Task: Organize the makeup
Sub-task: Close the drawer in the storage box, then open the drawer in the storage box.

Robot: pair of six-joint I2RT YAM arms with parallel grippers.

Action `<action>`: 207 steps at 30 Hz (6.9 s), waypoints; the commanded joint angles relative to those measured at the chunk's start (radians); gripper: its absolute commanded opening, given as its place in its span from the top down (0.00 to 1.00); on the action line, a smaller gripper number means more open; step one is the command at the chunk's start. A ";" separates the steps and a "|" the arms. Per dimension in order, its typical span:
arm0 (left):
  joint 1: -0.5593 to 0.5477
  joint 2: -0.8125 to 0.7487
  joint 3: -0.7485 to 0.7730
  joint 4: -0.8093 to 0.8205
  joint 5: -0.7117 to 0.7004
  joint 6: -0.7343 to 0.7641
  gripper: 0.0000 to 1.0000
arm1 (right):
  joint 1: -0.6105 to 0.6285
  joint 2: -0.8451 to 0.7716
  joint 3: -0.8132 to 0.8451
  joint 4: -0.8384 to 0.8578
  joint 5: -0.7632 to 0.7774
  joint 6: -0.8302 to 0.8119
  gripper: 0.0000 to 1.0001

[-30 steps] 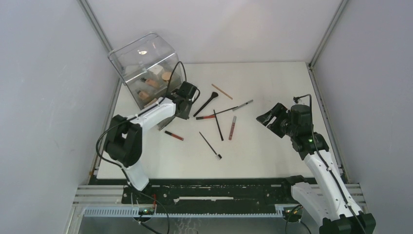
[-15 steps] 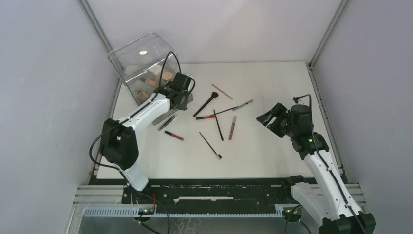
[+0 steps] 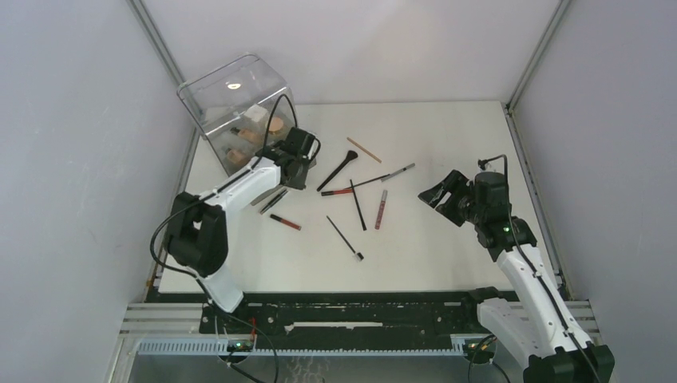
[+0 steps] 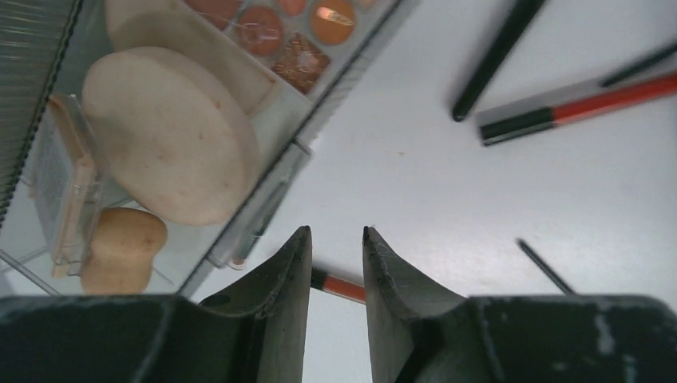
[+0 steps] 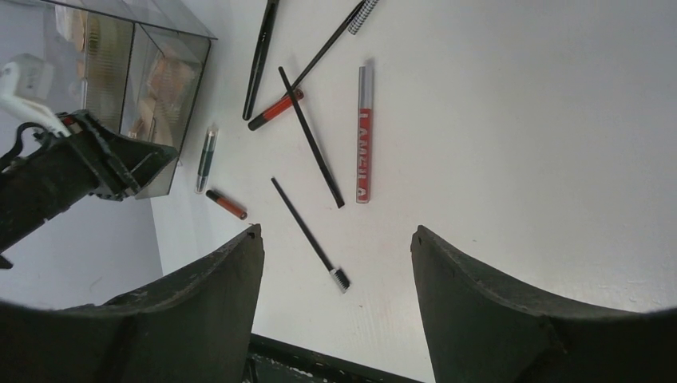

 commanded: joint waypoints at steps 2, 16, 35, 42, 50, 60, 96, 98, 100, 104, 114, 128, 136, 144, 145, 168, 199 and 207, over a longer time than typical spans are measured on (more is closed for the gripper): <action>0.090 0.061 0.091 0.052 -0.167 0.056 0.68 | -0.006 -0.027 0.001 0.028 0.006 -0.023 0.26; 0.102 -0.050 0.040 0.205 -0.129 0.077 0.67 | -0.006 -0.012 0.003 0.048 -0.003 -0.010 0.26; 0.030 -0.032 0.008 0.088 0.012 0.012 0.64 | -0.006 -0.024 -0.013 0.026 0.032 -0.028 0.25; 0.076 0.109 0.015 0.110 -0.289 0.114 0.72 | -0.005 -0.013 -0.018 0.046 0.014 -0.017 0.25; 0.125 0.129 -0.010 0.429 -0.421 0.234 0.69 | -0.007 -0.062 -0.018 0.000 0.048 -0.030 0.25; 0.124 0.034 0.036 0.360 -0.278 0.281 0.67 | -0.007 -0.094 -0.023 -0.039 0.075 -0.031 0.24; 0.158 -0.716 0.005 -0.032 -0.098 -0.243 0.28 | 0.470 0.581 0.029 0.897 0.031 0.131 0.34; 0.159 -0.799 -0.050 -0.049 -0.130 -0.252 0.25 | 0.489 0.728 0.135 0.917 -0.021 0.188 0.36; 0.159 -0.873 -0.105 -0.068 -0.145 -0.283 0.24 | 0.500 0.875 0.249 0.925 -0.100 0.249 0.39; 0.159 -1.015 -0.237 -0.064 -0.070 -0.384 0.23 | 0.524 1.111 0.428 1.049 -0.170 0.374 0.47; 0.159 -1.149 -0.343 -0.062 0.000 -0.419 0.20 | 0.618 1.459 0.898 0.863 -0.025 0.327 0.49; 0.159 -1.229 -0.314 -0.132 -0.096 -0.256 0.20 | 0.618 1.745 1.341 0.707 0.001 0.384 0.49; 0.159 -1.203 -0.305 -0.162 -0.047 -0.227 0.21 | 0.600 1.843 1.452 0.679 -0.015 0.394 0.50; 0.159 -1.210 -0.303 -0.161 -0.054 -0.188 0.21 | 0.596 1.869 1.426 0.856 -0.031 0.455 0.51; 0.159 -1.209 -0.305 -0.161 -0.054 -0.185 0.21 | 0.597 1.869 1.413 0.894 -0.034 0.469 0.51; 0.159 -1.222 -0.311 -0.170 -0.095 -0.157 0.22 | 0.595 1.753 1.183 1.095 -0.019 0.490 0.50; 0.159 -1.237 -0.328 -0.179 -0.102 -0.165 0.23 | 0.592 1.913 1.449 0.994 -0.024 0.563 0.50; 0.159 -1.235 -0.329 -0.179 -0.104 -0.160 0.23 | 0.595 1.923 1.453 0.982 -0.011 0.556 0.53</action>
